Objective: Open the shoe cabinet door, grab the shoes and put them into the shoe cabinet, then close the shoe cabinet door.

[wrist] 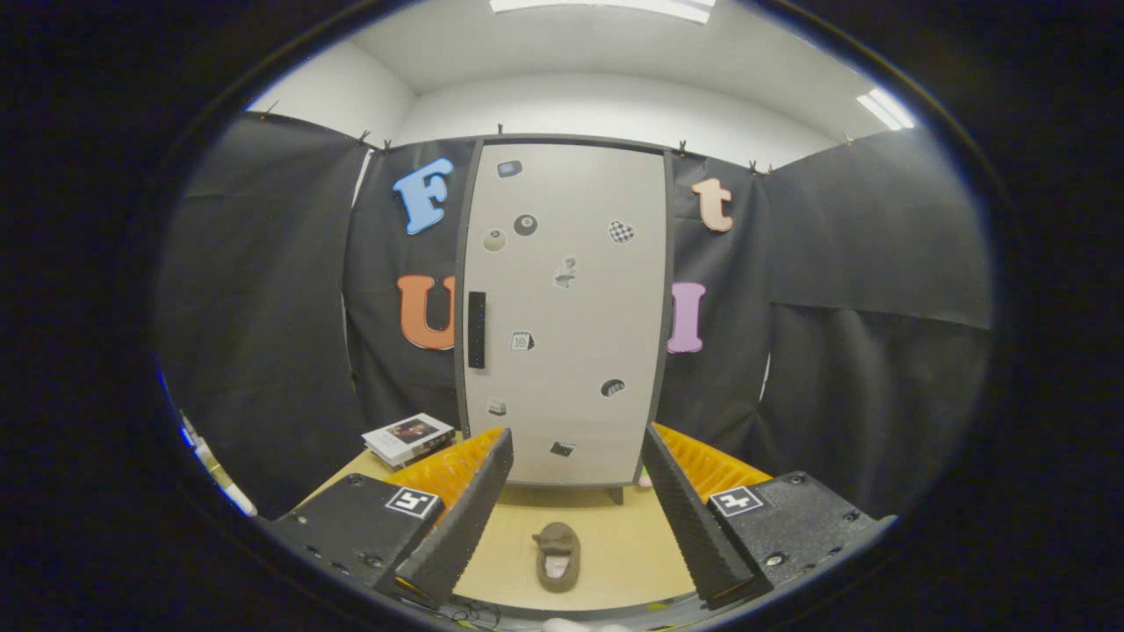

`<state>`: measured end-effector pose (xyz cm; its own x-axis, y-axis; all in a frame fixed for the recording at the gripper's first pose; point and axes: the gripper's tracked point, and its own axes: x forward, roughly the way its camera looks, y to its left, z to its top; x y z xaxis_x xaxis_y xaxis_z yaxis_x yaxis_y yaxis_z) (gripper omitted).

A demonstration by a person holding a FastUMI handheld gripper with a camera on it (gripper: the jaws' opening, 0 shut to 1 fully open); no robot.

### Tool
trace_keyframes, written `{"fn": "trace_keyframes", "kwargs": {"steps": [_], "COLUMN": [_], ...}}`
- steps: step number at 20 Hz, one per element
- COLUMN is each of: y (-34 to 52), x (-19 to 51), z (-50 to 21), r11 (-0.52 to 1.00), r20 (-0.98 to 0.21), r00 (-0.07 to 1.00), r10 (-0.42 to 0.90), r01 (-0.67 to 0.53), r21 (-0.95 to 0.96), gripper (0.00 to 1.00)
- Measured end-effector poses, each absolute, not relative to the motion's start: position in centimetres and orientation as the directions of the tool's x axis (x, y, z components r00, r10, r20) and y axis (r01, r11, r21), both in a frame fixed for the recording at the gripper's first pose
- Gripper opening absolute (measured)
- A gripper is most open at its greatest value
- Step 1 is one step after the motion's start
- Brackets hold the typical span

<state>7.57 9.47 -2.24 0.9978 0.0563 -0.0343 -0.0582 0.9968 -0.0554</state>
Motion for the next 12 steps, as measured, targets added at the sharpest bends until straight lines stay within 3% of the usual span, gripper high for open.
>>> {"fn": "trace_keyframes", "kwargs": {"steps": [12], "y": [23.3], "x": [21.5], "z": [-2.2], "r11": [0.967], "r20": [-0.032], "r00": [0.970], "r10": [0.241], "r01": [-0.243], "r21": [-0.070], "gripper": [0.97]}}
